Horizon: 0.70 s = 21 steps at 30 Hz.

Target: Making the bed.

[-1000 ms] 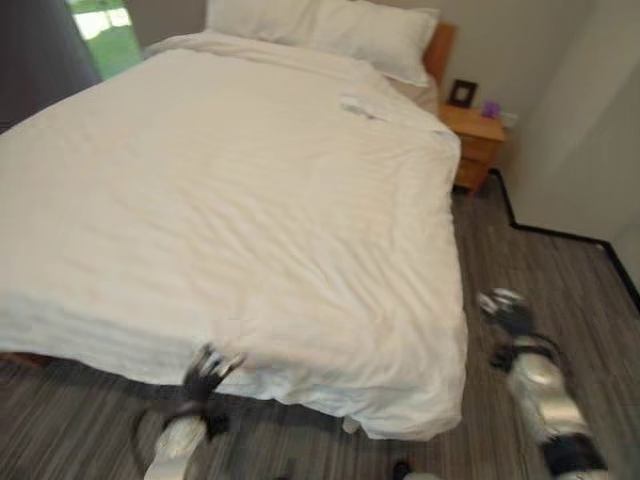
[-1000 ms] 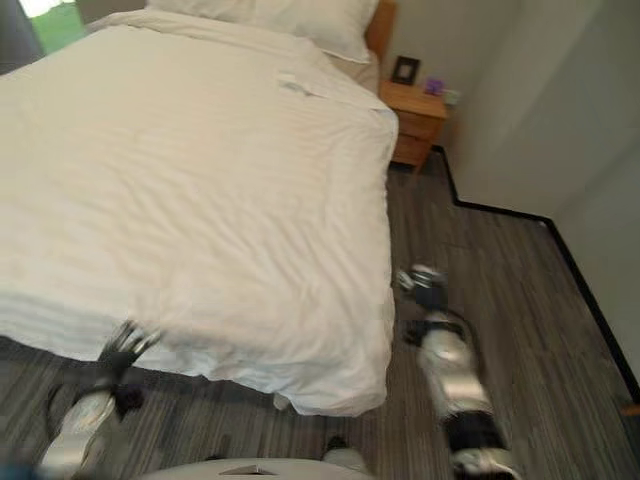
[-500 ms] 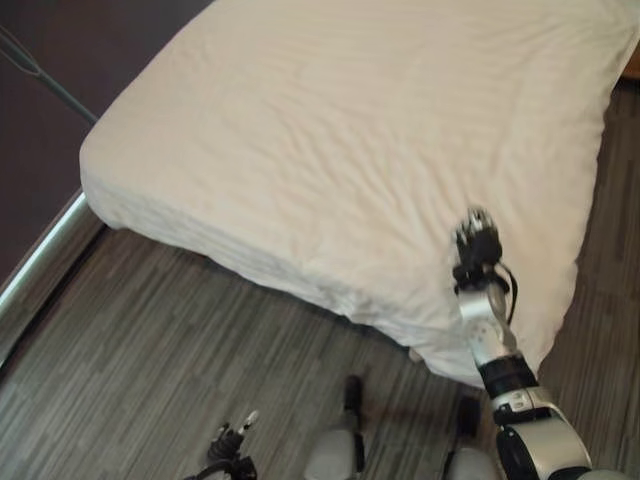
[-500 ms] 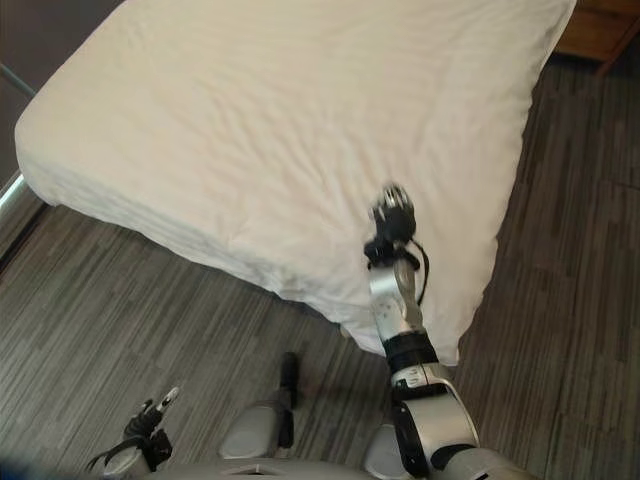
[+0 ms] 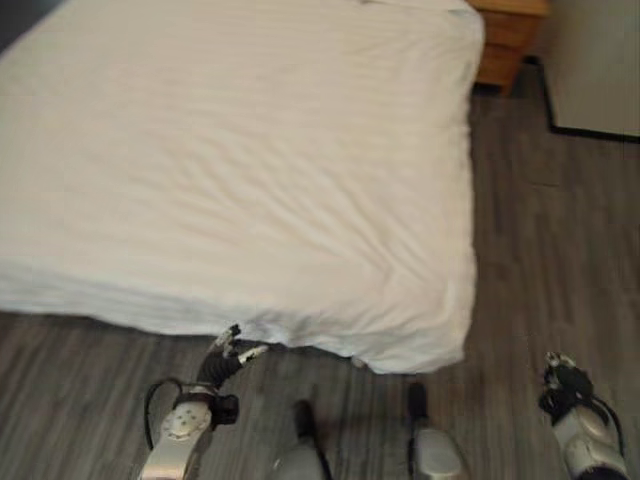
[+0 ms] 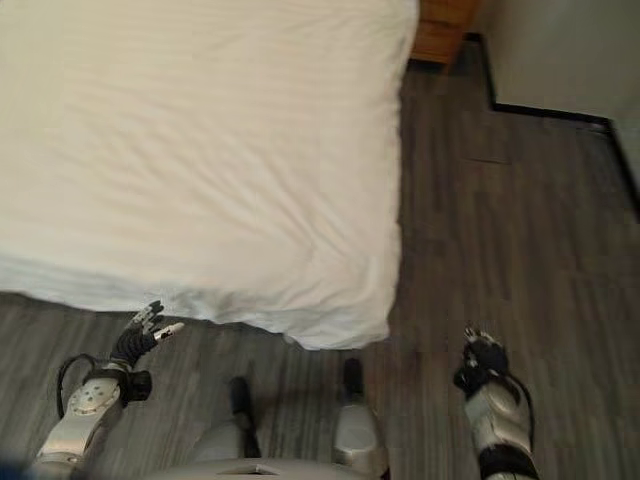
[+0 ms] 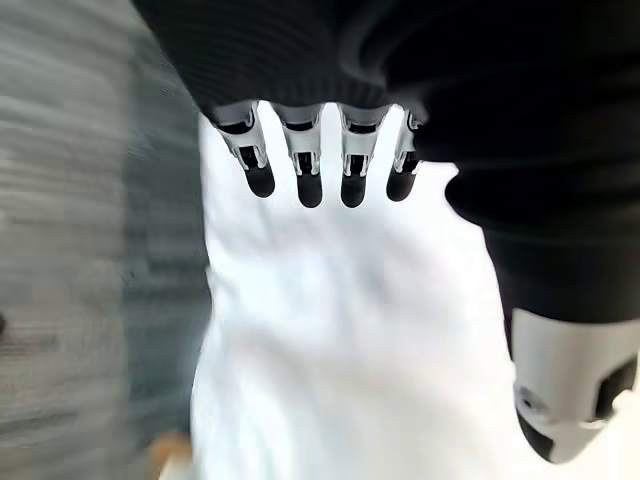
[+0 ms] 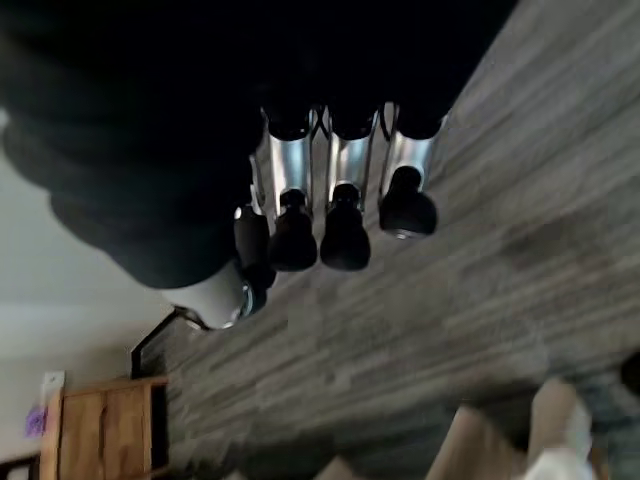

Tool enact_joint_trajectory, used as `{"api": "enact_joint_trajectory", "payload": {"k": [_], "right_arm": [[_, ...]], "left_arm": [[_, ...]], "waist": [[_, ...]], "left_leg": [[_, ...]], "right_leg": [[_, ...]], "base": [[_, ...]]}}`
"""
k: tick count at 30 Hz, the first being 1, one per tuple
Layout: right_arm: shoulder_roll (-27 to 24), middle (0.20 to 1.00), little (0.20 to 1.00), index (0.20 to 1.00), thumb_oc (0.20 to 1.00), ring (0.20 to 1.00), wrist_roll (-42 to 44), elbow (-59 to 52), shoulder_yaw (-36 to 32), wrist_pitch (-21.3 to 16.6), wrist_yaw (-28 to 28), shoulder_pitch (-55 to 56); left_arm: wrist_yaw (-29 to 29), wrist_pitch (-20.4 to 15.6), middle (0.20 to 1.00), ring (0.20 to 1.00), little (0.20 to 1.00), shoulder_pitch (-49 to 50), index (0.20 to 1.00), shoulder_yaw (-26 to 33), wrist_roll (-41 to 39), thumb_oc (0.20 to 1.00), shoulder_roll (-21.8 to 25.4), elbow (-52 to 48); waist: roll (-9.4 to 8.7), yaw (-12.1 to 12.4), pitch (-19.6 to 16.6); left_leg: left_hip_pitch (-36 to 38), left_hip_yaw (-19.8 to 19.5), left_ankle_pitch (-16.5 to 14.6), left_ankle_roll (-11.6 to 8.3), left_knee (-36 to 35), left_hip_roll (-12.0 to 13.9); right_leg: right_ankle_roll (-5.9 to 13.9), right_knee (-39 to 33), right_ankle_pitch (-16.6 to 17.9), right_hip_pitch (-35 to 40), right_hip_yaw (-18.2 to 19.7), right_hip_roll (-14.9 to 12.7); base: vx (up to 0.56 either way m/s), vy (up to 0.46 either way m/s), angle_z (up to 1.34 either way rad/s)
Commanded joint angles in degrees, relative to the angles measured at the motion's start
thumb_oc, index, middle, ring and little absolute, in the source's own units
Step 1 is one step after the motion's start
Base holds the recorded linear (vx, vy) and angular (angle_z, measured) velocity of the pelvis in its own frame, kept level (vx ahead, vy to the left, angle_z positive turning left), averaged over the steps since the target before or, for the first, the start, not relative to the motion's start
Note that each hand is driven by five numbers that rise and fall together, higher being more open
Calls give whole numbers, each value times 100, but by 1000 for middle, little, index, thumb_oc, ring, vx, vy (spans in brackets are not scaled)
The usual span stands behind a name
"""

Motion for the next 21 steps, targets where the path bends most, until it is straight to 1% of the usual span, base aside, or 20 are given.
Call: {"api": "enact_joint_trajectory", "payload": {"k": [1, 2, 3, 5, 6, 7, 8, 9, 10, 11, 12, 13, 14, 15, 16, 17, 18, 19, 20, 21], "right_arm": [[192, 1000, 1000, 1000, 1000, 1000, -150, -1047, 6, -77, 254, -321], [160, 1000, 1000, 1000, 1000, 1000, -302, -1371, 55, -76, 299, -277], [166, 1000, 1000, 1000, 1000, 1000, -308, -1393, 53, -64, 292, -261], [107, 1000, 1000, 1000, 1000, 1000, -735, -2263, 134, -41, 427, 67], [162, 1000, 1000, 1000, 1000, 1000, -889, -2641, 254, -28, 538, 211], [83, 1000, 1000, 1000, 1000, 1000, -1082, -2791, 372, -106, 561, 295], [49, 1000, 1000, 1000, 1000, 1000, -1228, -2927, 583, -118, 619, 291], [-7, 1000, 1000, 1000, 1000, 1000, -1428, -2947, 753, -91, 645, 235], [-147, 1000, 1000, 1000, 1000, 1000, -1781, -2891, 916, -71, 665, 101], [-219, 1000, 1000, 1000, 1000, 1000, -2000, -2884, 1020, -9, 717, 77], [-215, 1000, 1000, 1000, 1000, 1000, -2066, -3040, 1071, -70, 749, 179], [-181, 1000, 1000, 1000, 1000, 1000, -2088, -2939, 1136, -104, 791, 210], [-227, 1000, 1000, 1000, 1000, 1000, -2229, -2841, 1137, -95, 732, 204], [-299, 1000, 1000, 1000, 1000, 1000, -2327, -2768, 1135, -120, 639, 233], [-337, 1000, 1000, 1000, 1000, 1000, -2392, -2760, 1121, -134, 536, 197], [-412, 1000, 1000, 1000, 1000, 1000, -2496, -2719, 1134, -135, 436, 122], [-487, 1000, 1000, 1000, 1000, 1000, -2611, -2749, 1082, -94, 367, 124], [-523, 1000, 1000, 1000, 1000, 1000, -2647, -2819, 1008, -100, 343, 151], [-537, 1000, 1000, 1000, 1000, 1000, -2655, -2869, 982, -137, 339, 163], [-583, 1000, 1000, 1000, 1000, 1000, -2703, -2883, 952, -64, 273, 163]], "left_arm": [[-496, 74, 1000, 1000, 1000, 127, 1000, -482, 2, 1000, -262, 49], [-630, 95, 1000, 1000, 1000, 232, 1000, -615, 16, 1000, -261, -7], [-631, 96, 1000, 1000, 1000, 238, 1000, -617, 17, 1000, -260, -10], [-983, 174, 1000, 1000, 1000, 614, 1000, -959, -114, 1000, -371, -154], [-1200, 228, 1000, 1000, 1000, 492, 1000, -1166, -88, 1000, -561, 398], [-1084, 149, 1000, 1000, 1000, 339, 1000, -1351, -142, 1000, -738, 782], [-1170, 266, 1000, 1000, 1000, 97, 1000, -1516, -389, 1000, -940, 919], [-1207, 261, 1000, 1000, 1000, -55, 1000, -1656, -523, 1000, -1057, 1070], [-1363, 239, 1000, 1000, 1000, -194, 1000, -1860, -418, 1000, -1076, 1136], [-1604, 240, 1000, 1000, 1000, -270, 1000, -2192, -308, 1000, -1052, 1006], [-1714, 72, 1000, 1000, 1000, -269, 1000, -2188, -392, 1000, -1048, 718], [-1686, 55, 1000, 1000, 1000, -342, 1000, -2178, -524, 1000, -1063, 536], [-1656, 61, 1000, 1000, 1000, -506, 1000, -2248, -719, 1000, -1047, 275], [-1654, -34, 1000, 1000, 1000, -667, 1000, -2327, -1085, 1000, -1042, -34], [-1543, -120, 1000, 1000, 1000, -809, 1000, -2264, -1500, 1000, -1004, -350], [-1336, -254, 1000, 1000, 1000, -957, 1000, -2081, -1840, 1000, -979, -599], [-1124, -411, 1000, 1000, 1000, -1080, 1000, -1964, -1927, 1000, -956, -974], [-837, -603, 1000, 1000, 1000, -1153, 1000, -1742, -1868, 1000, -920, -1146], [-633, -659, 1000, 1000, 1000, -1191, 1000, -1599, -1813, 1000, -927, -1172], [-132, -708, 1000, 1000, 1000, -1674, 1000, -1782, -1770, 1000, -1122, -2288]], "waist": [[279, 221, 45], [320, 242, 18], [315, 253, 11], [384, 286, -103], [385, 269, -198], [388, 276, -296], [405, 263, -417], [437, 282, -484], [505, 309, -541], [513, 265, -603], [540, 273, -642], [566, 249, -680], [585, 180, -683], [594, 96, -655], [638, 124, -547], [659, 148, -439], [643, 175, -414], [622, 211, -389], [599, 223, -393], [621, 231, -384]], "left_leg": [[350, 581, -533, 244, 28, -7], [373, 787, -500, 245, 28, 71], [363, 797, -479, 244, 28, 70], [444, 1213, -399, 236, 28, 209], [487, 1399, -372, 228, 28, 247], [543, 1622, -307, 199, 29, 292], [607, 1711, -354, 126, 68, 342], [648, 1852, -306, 101, 82, 381], [722, 2112, -237, 42, 91, 453], [779, 2193, -204, 9, 103, 496], [898, 2319, -149, -59, 130, 559], [944, 2436, -78, -138, 236, 670], [962, 2543, -80, -229, 549, 842], [941, 2557, -79, -250, 829, 956], [882, 2290, -8, -336, 1256, 1087], [729, 1853, 194, -254, 1546, 1043], [637, 1224, 97, -157, 1683, 792], [552, 630, -86, -63, 1877, 475], [476, 345, -222, 21, 2020, 281], [388, 184, -233, 27, 2226, 119]], "right_leg": [[18, 866, -386, -601, -615, -28], [1, 1046, -524, -478, -840, -138], [-9, 1049, -510, -495, -830, -137], [-17, 1306, -663, -208, -1099, -391], [-13, 1316, -687, -47, -1241, -497], [21, 1269, -609, 130, -1410, -612], [112, 1223, -625, 305, -1491, -725], [133, 1131, -541, 379, -1551, -777], [180, 922, -436, 516, -1662, -797], [159, 723, -578, 579, -1636, -676], [155, 465, -630, 654, -1508, -504], [121, 276, -684, 714, -1448, -375], [36, 129, -783, 791, -1318, -204], [-32, 98, -908, 832, -1191, -115], [-119, 96, -994, 887, -1035, 8], [-232, 72, -930, 863, -882, 107], [-302, 66, -915, 856, -646, 131], [-387, 88, -943, 872, -389, 175], [-435, 97, -941, 864, -206, 191], [-478, 93, -977, 916, -64, 232]], "base": [[-276, 35, -108], [-273, 36, -155], [-153, 14, -181], [-160, 3, -126], [-139, -61, -44], [-74, -100, -93], [-83, -120, -142], [-82, -110, -152], [-107, -157, -131], [-90, -219, -140], [-39, -255, -164], [21, -304, -151], [46, -309, -114], [57, -303, -60], [-39, -253, -68], [-25, -233, -113], [-25, -237, -145], [61, -200, -158], [95, -196, -155], [67, -164, -180]]}}
